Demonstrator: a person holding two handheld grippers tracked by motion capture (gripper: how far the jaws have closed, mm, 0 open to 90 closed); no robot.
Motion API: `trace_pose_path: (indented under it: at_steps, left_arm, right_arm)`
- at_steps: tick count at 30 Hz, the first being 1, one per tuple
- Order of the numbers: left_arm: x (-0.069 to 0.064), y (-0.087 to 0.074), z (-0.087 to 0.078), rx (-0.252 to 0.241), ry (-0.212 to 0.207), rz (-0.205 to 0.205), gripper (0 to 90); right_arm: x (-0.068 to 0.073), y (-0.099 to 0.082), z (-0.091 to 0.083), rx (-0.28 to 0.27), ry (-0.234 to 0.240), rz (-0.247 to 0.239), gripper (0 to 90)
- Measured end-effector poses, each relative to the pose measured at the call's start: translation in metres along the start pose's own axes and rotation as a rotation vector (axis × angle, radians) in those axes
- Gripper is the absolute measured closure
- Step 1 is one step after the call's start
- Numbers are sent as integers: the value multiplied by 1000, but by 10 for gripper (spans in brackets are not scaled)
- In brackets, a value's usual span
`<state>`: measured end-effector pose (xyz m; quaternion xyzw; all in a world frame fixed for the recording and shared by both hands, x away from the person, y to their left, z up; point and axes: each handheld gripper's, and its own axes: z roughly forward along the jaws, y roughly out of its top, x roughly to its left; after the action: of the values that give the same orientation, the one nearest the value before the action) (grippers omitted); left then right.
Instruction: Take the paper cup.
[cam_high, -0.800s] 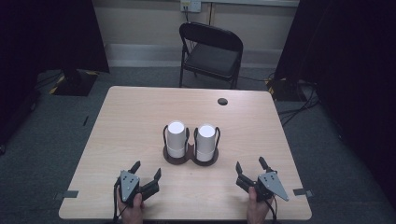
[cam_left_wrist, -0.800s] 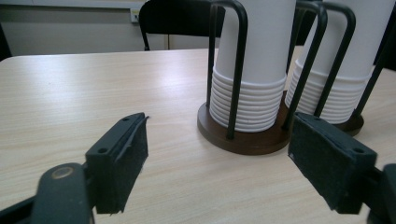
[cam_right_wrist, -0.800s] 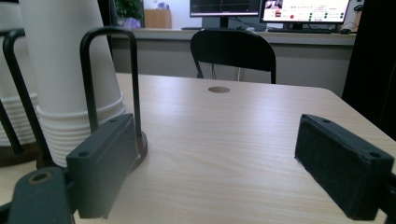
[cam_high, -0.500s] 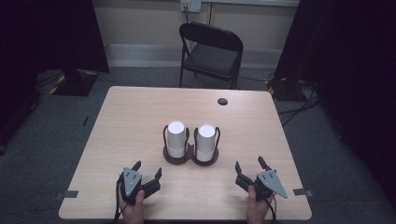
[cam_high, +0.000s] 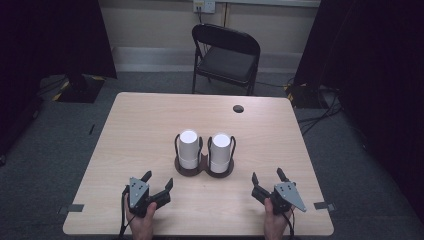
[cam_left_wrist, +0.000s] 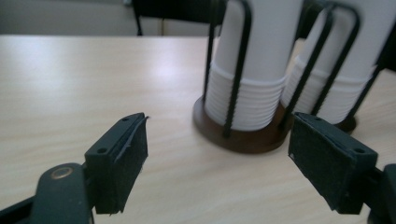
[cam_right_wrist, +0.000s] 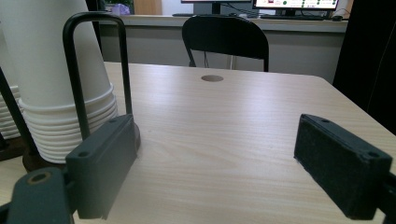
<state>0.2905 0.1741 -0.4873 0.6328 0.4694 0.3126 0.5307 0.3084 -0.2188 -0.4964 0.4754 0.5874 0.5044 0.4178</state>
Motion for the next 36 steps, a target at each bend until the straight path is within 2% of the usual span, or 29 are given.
trace_pose_path:
  at_steps: [2,4,9,22,25,30,36]
  left_arm:
    - [-2,3,2,-6,-25,6,171]
    - [-5,5,4,-8,-32,13,171]
    - [-11,11,6,-3,-68,18,172]
    - [-15,29,10,-22,-121,39,216]
    - [-17,32,10,-25,-145,36,217]
    - [-20,38,12,-41,-183,44,221]
    - [-27,45,18,-41,-204,74,256]
  right_arm:
    - [-1,0,0,4,15,5,121]
    - [-1,0,0,4,22,2,121]
    - [0,0,0,13,13,1,121]
    - [1,0,1,15,18,-9,124]
    - [0,1,1,34,57,-5,124]
    - [-1,1,0,26,55,2,124]
    - [-1,0,0,20,56,-1,125]
